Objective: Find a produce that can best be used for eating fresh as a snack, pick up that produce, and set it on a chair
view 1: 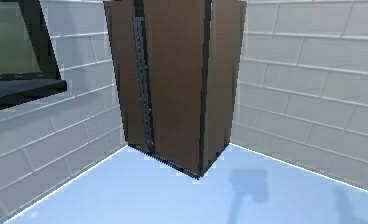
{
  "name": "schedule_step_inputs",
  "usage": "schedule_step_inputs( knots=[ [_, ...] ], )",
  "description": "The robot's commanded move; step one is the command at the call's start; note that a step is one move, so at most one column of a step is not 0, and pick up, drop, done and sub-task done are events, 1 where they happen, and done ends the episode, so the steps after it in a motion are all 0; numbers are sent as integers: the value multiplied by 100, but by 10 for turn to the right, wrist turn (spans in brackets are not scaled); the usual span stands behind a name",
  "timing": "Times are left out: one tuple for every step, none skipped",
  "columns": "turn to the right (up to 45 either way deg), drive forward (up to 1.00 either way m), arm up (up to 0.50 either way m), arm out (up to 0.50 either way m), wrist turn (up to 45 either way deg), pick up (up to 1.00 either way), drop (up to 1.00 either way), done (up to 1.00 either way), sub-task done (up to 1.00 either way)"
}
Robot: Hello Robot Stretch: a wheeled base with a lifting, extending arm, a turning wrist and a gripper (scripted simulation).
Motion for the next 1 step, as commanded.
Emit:
schedule_step_inputs(
  knots=[
    [0, 0, 0, 0, 0, 0, 0, 100, 0]
  ],
)
